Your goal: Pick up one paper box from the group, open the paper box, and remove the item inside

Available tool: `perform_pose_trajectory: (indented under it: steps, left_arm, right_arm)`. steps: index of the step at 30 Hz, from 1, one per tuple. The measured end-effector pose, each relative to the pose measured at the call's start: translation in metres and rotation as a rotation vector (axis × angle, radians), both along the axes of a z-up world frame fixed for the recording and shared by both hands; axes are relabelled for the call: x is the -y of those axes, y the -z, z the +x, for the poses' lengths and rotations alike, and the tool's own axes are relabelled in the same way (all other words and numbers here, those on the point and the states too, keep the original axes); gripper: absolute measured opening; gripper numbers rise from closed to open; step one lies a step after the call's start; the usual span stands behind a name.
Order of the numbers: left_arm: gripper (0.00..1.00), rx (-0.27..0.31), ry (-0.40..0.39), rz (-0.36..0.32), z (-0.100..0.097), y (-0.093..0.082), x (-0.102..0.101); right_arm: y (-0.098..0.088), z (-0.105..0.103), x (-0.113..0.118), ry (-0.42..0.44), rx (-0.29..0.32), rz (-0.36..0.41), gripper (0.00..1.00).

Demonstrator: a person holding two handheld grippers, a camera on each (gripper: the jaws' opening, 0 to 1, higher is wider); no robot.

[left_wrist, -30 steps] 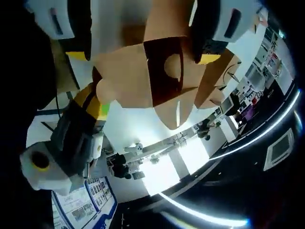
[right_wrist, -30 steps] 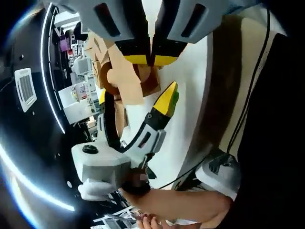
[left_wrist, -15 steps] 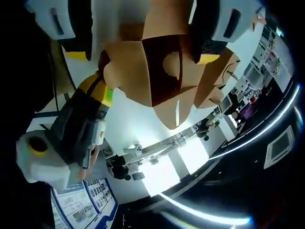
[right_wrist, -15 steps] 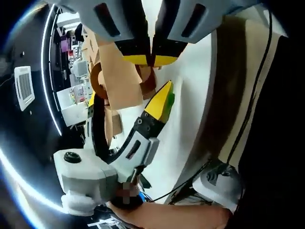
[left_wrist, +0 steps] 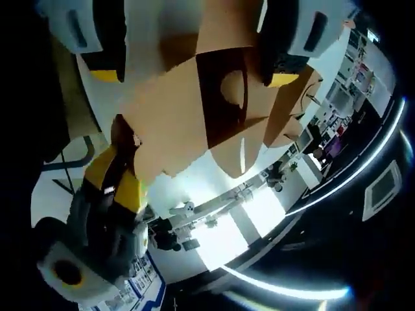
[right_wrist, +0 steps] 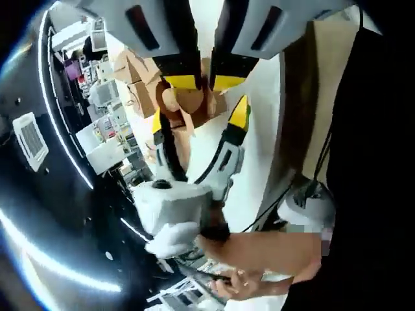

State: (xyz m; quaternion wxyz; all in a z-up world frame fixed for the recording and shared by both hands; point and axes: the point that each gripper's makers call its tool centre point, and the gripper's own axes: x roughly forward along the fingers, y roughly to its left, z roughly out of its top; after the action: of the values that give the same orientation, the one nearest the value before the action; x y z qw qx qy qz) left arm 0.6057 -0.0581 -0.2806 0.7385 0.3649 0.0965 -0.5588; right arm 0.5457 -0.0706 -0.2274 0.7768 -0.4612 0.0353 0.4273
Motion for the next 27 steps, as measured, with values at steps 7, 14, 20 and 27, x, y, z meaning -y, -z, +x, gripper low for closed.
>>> perform_pose_trajectory:
  steps: [7, 14, 20, 27]
  left_arm:
    - [0.87, 0.004, -0.001, 0.001, 0.001, 0.001, 0.0]
    - [0.87, 0.006, -0.004, 0.002, 0.002, 0.001, 0.001]
    - [0.88, 0.012, -0.004, 0.008, 0.001, 0.001, 0.001]
    - [0.88, 0.011, -0.003, 0.003, 0.002, 0.001, 0.0]
  right_arm:
    - [-0.05, -0.004, 0.004, -0.066, -0.145, 0.375, 0.08]
    - [-0.059, 0.042, 0.014, -0.02, -0.218, 0.513, 0.11]
    - [-0.041, 0.074, 0.008, 0.002, -0.377, 0.532, 0.26]
    - [-0.023, 0.062, -0.012, -0.117, -0.458, 0.457, 0.27]
